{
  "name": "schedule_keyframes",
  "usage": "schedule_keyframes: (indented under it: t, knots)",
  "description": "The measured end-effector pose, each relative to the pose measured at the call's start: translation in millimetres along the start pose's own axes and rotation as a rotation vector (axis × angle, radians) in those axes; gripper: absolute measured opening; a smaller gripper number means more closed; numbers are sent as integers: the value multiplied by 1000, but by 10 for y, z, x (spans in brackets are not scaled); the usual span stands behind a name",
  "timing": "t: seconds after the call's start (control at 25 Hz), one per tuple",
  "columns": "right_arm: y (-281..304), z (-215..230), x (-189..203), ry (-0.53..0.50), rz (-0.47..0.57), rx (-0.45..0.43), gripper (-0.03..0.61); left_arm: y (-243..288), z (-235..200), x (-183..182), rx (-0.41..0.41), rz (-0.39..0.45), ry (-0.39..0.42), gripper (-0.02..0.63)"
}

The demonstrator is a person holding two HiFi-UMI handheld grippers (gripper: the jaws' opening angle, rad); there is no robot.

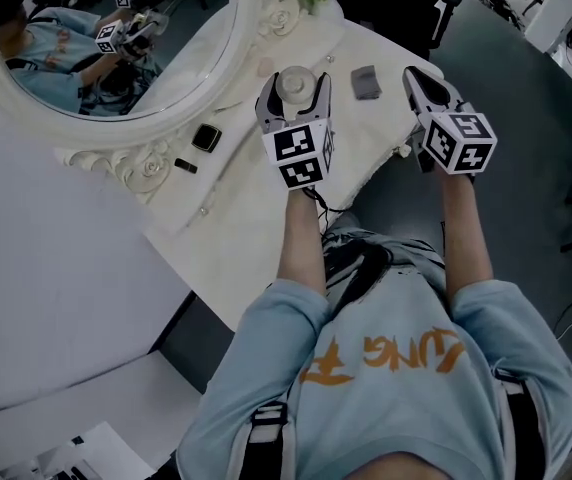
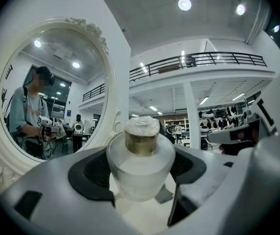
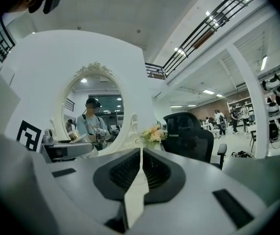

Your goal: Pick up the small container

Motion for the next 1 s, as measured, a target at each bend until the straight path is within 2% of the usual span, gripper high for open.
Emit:
schedule_keyframes:
  t: [0.48, 1.0]
  knots:
    - [-64, 17, -42, -16, 34, 8, 34, -24, 24, -21, -3, 1, 14, 330]
    - [-83, 35, -20, -28, 44, 21, 34, -7, 22, 68, 8, -16, -9, 331]
Point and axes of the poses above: the fingertips, and each gripper's own axes: y forward along the fingers, z to its right, x out of its underside, the point moved 10 cm from there along -y, backward along the fingers, and after that the axes turned 10 degrees about -z, right-handed, at the moved point
